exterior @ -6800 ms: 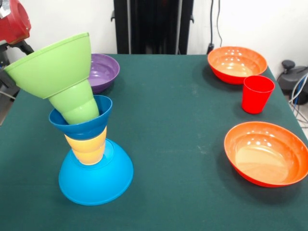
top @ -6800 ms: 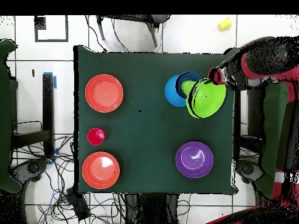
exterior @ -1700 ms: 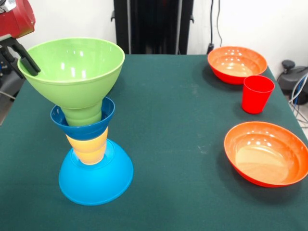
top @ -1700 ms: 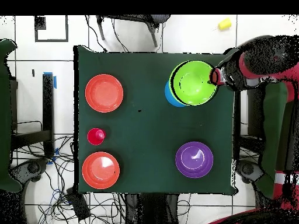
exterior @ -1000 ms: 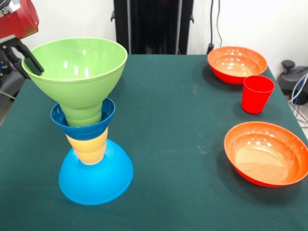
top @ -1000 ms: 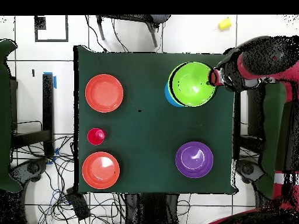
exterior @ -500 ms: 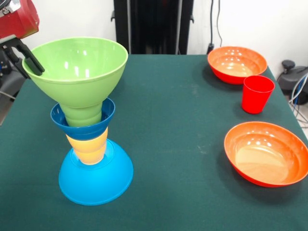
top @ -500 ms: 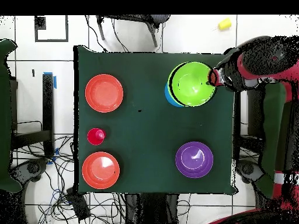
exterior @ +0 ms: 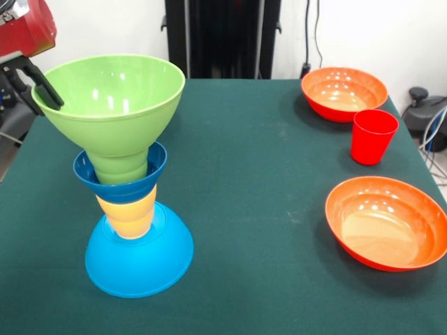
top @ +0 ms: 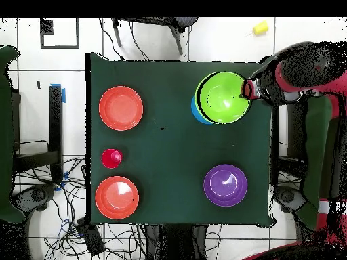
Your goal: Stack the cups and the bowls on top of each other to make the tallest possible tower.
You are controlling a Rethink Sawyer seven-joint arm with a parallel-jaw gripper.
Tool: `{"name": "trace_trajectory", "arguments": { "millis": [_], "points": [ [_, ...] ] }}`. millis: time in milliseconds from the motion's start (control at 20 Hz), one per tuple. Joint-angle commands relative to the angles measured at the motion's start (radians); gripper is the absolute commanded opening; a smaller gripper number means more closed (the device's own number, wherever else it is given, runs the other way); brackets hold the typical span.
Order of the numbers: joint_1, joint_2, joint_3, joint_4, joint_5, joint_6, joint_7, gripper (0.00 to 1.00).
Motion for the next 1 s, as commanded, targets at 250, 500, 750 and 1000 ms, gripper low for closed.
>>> {"name": "trace_trajectory", "arguments": {
  "millis": [250,500,750,1000],
  "points": [
    [0.051,0.041,-0.024,0.028,-0.069,-0.098,-0.204,0.00],
    [0.051,0.041,-0.026,0.032,-0.072,-0.103,-0.204,0.00],
    [0.050,0.040,-0.027,0.041,-0.068,-0.113,-0.191,0.00],
    [0.057,0.039,-0.028,0.032,-0.060,-0.098,-0.169,0.00]
  ]
}}
